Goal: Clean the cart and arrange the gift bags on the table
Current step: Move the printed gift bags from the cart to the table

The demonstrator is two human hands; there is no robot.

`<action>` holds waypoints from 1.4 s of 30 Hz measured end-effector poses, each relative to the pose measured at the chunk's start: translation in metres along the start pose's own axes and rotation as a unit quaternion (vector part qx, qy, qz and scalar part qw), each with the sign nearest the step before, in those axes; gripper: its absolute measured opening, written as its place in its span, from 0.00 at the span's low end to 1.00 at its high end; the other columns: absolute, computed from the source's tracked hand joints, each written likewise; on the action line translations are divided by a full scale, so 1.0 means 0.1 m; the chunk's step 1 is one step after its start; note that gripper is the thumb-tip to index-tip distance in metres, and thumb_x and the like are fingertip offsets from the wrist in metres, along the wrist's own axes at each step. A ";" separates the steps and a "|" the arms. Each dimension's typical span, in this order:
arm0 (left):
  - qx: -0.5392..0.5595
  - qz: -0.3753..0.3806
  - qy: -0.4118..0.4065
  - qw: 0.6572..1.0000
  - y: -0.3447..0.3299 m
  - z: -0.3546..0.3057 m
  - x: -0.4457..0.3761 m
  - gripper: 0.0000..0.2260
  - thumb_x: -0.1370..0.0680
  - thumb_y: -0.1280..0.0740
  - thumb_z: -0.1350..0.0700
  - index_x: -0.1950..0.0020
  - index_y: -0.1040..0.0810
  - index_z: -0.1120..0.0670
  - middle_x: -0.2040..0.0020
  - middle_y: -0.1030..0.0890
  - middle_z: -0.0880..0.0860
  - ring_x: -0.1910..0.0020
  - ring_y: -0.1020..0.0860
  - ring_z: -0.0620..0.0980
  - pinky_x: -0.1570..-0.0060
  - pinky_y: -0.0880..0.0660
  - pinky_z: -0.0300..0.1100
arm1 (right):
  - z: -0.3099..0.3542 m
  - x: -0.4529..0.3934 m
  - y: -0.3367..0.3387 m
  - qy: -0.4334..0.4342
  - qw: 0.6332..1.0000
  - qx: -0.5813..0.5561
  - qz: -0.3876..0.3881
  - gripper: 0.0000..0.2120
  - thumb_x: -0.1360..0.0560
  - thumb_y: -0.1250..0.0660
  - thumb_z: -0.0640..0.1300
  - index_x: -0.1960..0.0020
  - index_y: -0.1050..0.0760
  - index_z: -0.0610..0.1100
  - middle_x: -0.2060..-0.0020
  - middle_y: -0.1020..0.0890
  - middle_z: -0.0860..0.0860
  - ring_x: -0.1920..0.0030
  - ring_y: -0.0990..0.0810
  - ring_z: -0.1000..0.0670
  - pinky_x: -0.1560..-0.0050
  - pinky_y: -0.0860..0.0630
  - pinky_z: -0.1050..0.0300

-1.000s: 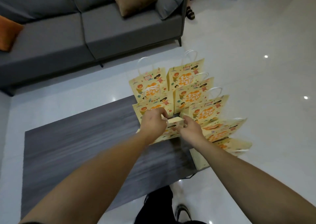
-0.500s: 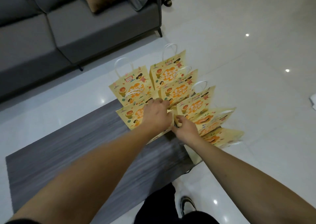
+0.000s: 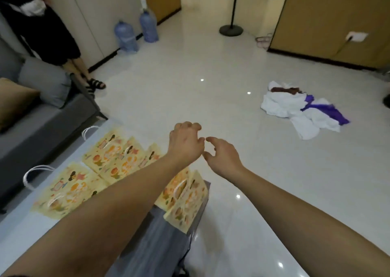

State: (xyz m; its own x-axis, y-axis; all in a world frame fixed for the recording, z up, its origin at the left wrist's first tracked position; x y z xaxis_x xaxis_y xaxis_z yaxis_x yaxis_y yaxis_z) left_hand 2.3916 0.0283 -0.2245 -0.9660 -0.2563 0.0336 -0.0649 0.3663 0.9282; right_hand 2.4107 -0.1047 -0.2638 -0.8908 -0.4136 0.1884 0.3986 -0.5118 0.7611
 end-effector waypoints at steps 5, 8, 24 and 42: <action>-0.004 0.012 -0.152 0.988 -0.34 -1.83 -0.03 0.19 0.19 0.36 0.50 0.28 0.26 0.52 0.30 0.25 0.53 0.30 0.32 0.55 0.32 0.34 0.50 | -1.19 0.49 1.26 -0.079 0.992 0.003 -0.101 0.26 0.19 0.35 0.52 0.23 0.34 0.48 0.29 0.26 0.48 0.33 0.25 0.47 0.35 0.29 0.53; -0.004 0.029 -0.237 0.971 -0.68 -2.92 0.07 0.19 0.19 0.36 0.49 0.28 0.26 0.51 0.31 0.25 0.53 0.31 0.31 0.54 0.33 0.33 0.49 | -1.96 0.95 1.93 -0.136 0.977 0.002 -0.163 0.26 0.19 0.35 0.52 0.23 0.34 0.48 0.28 0.27 0.48 0.33 0.25 0.46 0.34 0.28 0.52; 0.053 0.225 -0.618 0.752 -2.40 -7.14 2.08 0.17 0.20 0.33 0.49 0.32 0.24 0.51 0.34 0.24 0.52 0.33 0.29 0.55 0.35 0.29 0.50 | -4.71 4.71 3.44 -0.515 0.749 -0.061 -0.412 0.25 0.20 0.33 0.49 0.25 0.31 0.45 0.33 0.22 0.46 0.36 0.22 0.47 0.43 0.30 0.60; 0.043 0.373 -0.756 0.536 -3.40 -9.50 3.60 0.18 0.18 0.34 0.50 0.28 0.27 0.51 0.29 0.27 0.53 0.30 0.31 0.54 0.33 0.30 0.47 | -5.81 6.40 4.04 -0.687 0.477 -0.097 -0.540 0.25 0.21 0.33 0.52 0.25 0.31 0.48 0.32 0.24 0.46 0.35 0.23 0.44 0.36 0.26 0.50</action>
State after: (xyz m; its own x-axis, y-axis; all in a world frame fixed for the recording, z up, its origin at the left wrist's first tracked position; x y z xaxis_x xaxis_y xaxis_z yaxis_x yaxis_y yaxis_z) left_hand 2.3033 -1.0385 -0.1757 0.1742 0.9846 -0.0152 0.5318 -0.0811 0.8430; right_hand 2.1286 -1.0133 -0.1966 0.1515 0.9850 0.0820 -0.5614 0.0175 0.8274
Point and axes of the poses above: each hand's wrist, its own x-axis away from the middle knuckle, its own y-axis out of the back of the hand, z = x × y, the point moved 3 cm from there along -x, towards the middle knuckle
